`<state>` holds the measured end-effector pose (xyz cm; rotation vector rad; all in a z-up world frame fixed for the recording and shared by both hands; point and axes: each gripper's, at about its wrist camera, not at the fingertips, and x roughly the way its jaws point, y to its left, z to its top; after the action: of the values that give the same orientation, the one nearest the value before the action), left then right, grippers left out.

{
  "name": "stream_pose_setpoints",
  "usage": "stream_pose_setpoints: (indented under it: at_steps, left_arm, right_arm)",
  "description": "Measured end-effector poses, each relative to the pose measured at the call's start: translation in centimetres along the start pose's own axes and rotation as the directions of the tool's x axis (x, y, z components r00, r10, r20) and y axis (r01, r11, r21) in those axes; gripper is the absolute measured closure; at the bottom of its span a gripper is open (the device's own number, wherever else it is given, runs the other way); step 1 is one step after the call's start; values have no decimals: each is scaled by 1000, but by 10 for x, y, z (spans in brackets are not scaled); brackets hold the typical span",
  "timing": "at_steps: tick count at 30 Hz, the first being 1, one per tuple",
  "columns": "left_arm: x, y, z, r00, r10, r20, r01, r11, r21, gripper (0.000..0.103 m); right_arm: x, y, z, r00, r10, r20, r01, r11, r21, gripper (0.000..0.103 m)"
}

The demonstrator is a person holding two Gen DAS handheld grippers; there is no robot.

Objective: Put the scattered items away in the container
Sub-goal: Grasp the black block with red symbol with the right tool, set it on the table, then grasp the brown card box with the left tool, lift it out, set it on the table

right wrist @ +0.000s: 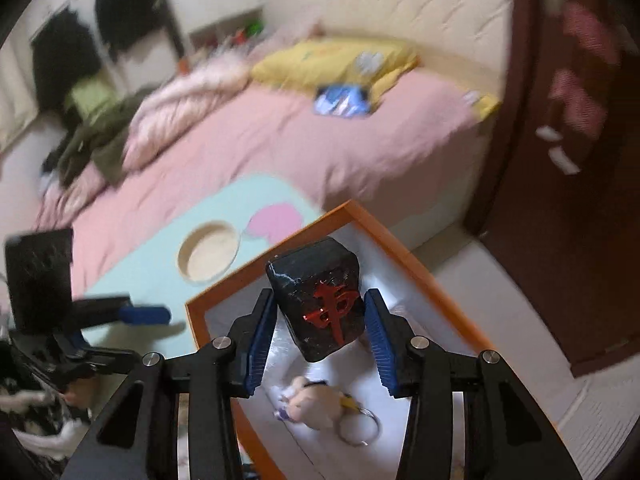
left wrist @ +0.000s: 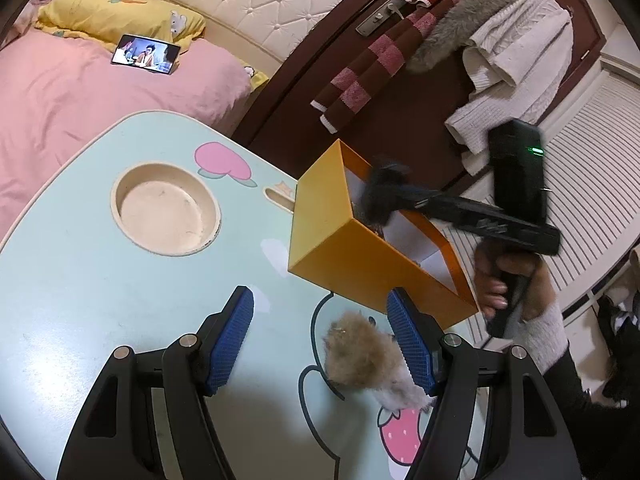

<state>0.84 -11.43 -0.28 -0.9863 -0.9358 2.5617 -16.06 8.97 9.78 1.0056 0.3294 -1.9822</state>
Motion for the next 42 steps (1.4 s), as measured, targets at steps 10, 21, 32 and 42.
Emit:
stream_pose_setpoints:
  at_steps: [10,21,32,42]
  left_arm:
    - [-1,0,-1,1000,22,0,-22,1000,1,34]
    - [-19,-28,35,996,73,50,-79,990,117,34]
    - [75,-121,70,949,258,-180,-157,885,438,34]
    - [168,-142,66,848,453,-274,-267,813,518,38]
  right_arm:
    - [-75,52,-76,988,143,58,-151,976,158,60]
    - [-38,96,-146,987,158,13,-154,931,332,64]
    - [-77,99,-178,961,-6,276,-107,913,394,54]
    - [-73,86,-187,953,36,301,-160,903,398,54]
